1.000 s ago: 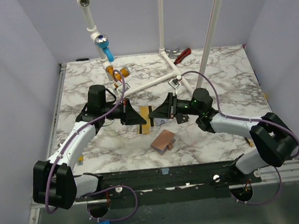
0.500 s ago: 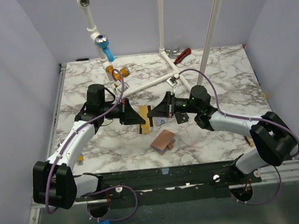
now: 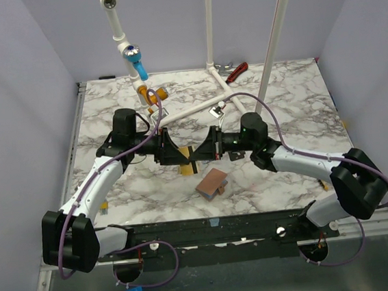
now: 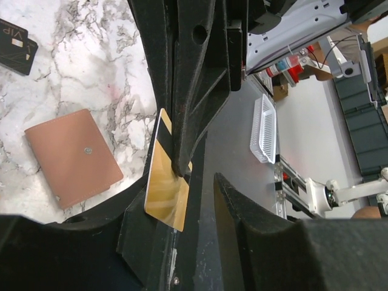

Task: Put the credit cards into the card holder
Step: Open the card holder at the center of the board.

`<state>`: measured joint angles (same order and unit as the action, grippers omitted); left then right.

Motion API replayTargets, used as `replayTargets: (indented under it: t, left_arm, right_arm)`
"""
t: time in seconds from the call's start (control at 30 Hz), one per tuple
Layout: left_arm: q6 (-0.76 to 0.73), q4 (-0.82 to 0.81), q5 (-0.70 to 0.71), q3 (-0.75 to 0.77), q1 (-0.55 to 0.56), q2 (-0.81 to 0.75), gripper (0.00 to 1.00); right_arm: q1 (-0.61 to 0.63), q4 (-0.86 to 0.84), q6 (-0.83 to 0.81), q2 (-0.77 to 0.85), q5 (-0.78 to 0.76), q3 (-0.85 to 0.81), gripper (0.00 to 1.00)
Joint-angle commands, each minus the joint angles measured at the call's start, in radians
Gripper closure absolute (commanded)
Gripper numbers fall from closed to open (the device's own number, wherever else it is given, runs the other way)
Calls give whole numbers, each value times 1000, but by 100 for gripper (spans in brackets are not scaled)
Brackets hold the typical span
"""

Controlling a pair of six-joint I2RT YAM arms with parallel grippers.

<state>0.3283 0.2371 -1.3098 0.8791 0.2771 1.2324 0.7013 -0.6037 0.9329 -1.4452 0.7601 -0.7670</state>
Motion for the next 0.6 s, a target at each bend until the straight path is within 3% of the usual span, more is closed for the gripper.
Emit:
replayTargets:
  t: [0.0, 0.57]
  left_arm:
    - [-18, -7, -86, 31, 2, -24, 59]
    - [31, -68, -162, 59, -33, -19, 67]
  right_arm:
    - [5, 40, -31, 28, -4, -8, 99]
    - [14, 40, -35, -28, 8, -45, 99]
